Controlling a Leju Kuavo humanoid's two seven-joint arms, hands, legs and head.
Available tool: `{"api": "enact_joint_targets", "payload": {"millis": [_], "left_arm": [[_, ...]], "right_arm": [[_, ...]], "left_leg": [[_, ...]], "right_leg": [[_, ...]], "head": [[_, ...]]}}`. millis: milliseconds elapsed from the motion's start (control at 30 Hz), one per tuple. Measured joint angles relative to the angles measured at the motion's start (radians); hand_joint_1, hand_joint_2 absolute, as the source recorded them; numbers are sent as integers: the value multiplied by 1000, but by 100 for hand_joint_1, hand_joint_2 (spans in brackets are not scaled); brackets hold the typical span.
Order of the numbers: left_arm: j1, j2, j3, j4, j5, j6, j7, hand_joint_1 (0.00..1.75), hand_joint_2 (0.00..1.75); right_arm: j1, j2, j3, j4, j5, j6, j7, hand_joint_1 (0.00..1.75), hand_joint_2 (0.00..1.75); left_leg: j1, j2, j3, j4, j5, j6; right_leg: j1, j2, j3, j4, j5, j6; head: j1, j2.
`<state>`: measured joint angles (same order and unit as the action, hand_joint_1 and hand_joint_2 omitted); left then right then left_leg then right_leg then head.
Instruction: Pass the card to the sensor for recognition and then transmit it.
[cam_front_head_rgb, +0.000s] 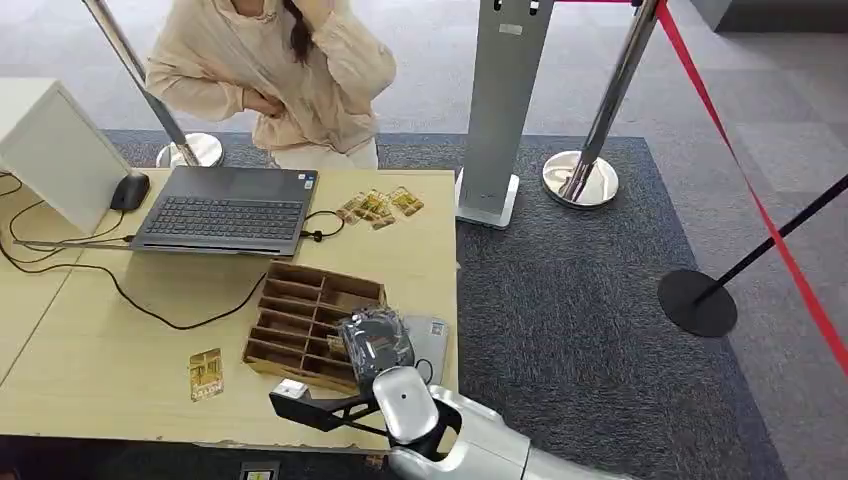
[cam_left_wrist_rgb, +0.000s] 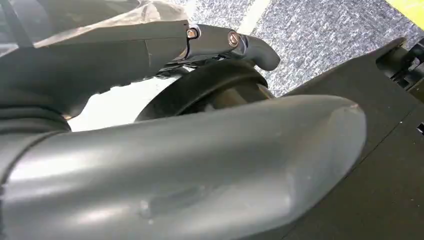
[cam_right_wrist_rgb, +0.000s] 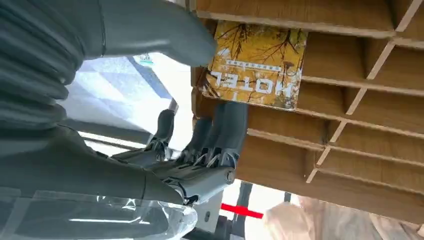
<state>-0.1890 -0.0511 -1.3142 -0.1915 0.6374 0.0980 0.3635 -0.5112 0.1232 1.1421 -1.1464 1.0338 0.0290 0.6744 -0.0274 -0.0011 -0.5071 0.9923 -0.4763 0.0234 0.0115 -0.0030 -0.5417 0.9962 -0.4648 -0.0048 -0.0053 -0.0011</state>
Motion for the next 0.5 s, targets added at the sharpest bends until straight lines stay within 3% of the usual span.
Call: {"api": "enact_joint_targets", "payload": {"millis": [500], "left_arm": [[0,0,0,0,-6,0,0,0,0]], "right_arm": [[0,5,-1,23,2,-27,-3,122,175]], "left_leg": [[0,0,0,0,0,0]], "right_leg": [[0,0,0,0,0,0]], "head": [[0,0]]}}
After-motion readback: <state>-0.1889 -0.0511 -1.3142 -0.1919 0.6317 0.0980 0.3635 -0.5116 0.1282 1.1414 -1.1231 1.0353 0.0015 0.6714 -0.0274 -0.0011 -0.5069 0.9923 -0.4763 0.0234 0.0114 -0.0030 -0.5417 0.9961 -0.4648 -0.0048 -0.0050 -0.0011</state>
